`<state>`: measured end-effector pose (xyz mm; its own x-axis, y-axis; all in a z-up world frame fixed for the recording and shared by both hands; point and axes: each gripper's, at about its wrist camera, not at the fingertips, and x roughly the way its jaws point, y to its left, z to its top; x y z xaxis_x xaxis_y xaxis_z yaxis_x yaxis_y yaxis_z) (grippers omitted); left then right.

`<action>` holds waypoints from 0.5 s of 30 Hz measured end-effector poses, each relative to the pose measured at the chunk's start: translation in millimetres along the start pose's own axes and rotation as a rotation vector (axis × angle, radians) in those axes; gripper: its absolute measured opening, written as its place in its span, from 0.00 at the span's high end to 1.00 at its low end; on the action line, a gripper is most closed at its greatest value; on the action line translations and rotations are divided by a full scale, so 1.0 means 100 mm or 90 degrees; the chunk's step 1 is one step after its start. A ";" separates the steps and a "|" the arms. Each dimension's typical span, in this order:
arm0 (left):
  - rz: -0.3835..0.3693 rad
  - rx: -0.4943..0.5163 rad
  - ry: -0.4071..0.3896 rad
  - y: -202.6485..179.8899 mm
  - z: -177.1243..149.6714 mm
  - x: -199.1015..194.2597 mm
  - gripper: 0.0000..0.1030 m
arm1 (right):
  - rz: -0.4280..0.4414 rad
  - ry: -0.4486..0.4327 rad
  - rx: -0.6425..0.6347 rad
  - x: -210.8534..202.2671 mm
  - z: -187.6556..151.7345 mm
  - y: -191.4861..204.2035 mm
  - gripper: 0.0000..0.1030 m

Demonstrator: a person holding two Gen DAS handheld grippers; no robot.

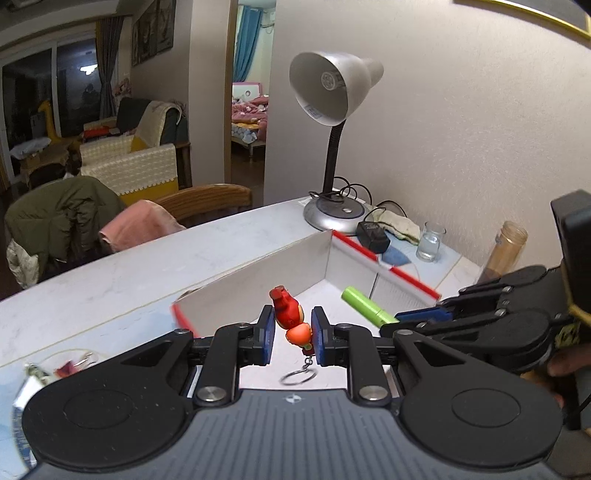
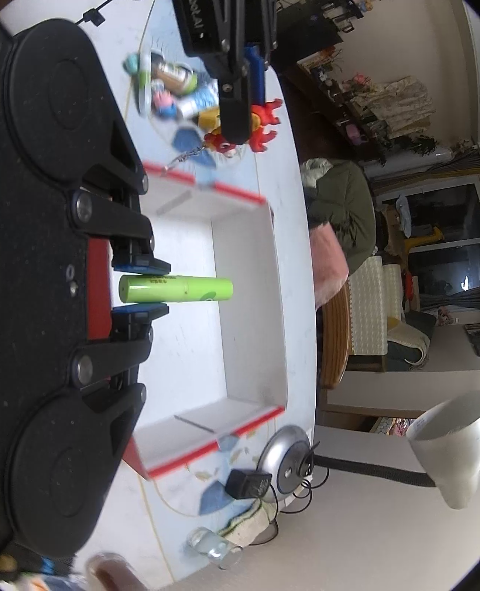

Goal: Organize rigid objects
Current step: 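Carry the glue stick into the shoebox with the right gripper while the left gripper carries the red dragon keychain, then lower both items into the box and open both grippers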

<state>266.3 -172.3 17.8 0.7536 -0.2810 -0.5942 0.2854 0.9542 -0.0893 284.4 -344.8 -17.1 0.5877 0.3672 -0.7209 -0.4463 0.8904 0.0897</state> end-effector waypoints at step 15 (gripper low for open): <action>0.005 -0.008 0.113 -0.28 0.12 1.42 0.80 | -0.011 0.069 -0.042 0.70 0.06 -0.66 0.86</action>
<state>372.6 -239.8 -54.8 0.6384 -0.2527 -0.7270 0.2720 0.9577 -0.0940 358.8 -376.5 -69.2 0.5210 0.3185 -0.7919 -0.4826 0.8752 0.0344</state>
